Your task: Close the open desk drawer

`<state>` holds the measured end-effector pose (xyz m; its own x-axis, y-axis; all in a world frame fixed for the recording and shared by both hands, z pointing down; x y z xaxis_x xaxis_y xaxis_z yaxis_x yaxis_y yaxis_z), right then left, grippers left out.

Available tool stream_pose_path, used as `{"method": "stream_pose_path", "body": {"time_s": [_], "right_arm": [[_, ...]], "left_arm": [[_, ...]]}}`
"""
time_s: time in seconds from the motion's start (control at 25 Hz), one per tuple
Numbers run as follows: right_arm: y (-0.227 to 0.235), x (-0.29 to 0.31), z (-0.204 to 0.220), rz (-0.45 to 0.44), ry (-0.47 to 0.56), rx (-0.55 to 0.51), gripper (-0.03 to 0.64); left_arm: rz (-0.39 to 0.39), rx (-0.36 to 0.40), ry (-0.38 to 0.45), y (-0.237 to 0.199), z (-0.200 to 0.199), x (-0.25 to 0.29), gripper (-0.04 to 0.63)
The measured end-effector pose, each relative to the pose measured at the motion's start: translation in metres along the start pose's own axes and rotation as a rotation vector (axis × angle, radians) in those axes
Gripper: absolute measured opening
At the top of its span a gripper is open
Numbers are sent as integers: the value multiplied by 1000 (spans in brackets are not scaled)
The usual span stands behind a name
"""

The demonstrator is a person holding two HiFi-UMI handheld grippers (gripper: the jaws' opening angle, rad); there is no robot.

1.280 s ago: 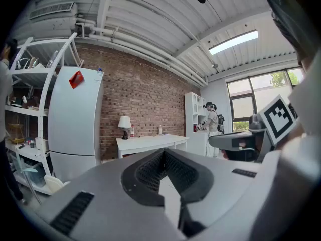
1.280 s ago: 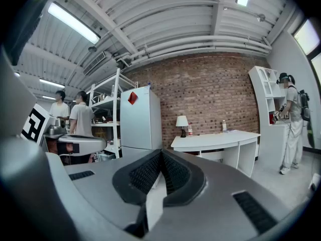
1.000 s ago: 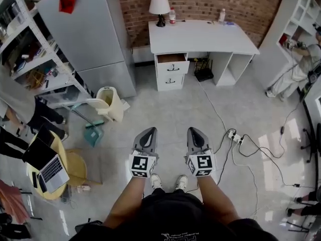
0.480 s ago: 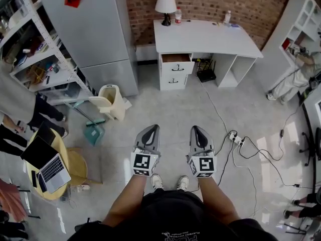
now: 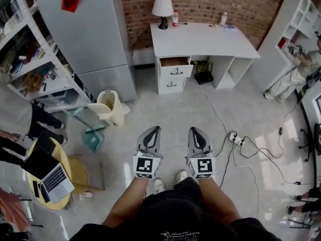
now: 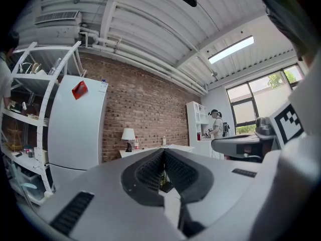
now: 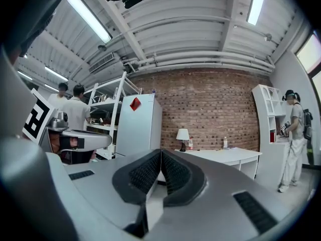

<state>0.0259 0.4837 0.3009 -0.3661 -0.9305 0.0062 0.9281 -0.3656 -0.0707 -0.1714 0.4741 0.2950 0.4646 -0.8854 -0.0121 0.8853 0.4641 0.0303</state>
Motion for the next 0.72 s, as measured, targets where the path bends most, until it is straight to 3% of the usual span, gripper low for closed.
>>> {"method": "stream_pose_path", "body": {"time_s": [0.36, 0.72], "right_arm": [[29, 45, 6, -34, 0, -3, 28], [86, 94, 12, -63, 17, -1, 28]], "left_arm": [[-19, 47, 12, -5, -4, 44, 7], [-36, 58, -8, 5, 2, 119, 6]]}}
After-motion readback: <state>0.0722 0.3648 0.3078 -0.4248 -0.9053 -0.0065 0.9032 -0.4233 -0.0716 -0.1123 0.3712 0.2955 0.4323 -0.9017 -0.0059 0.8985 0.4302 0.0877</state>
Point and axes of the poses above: the fingertips, and each gripper's own axes: x forward along the fingers, y to its right, z out of its underside, the point moved 8 cm from there along -x, backward along the fingers
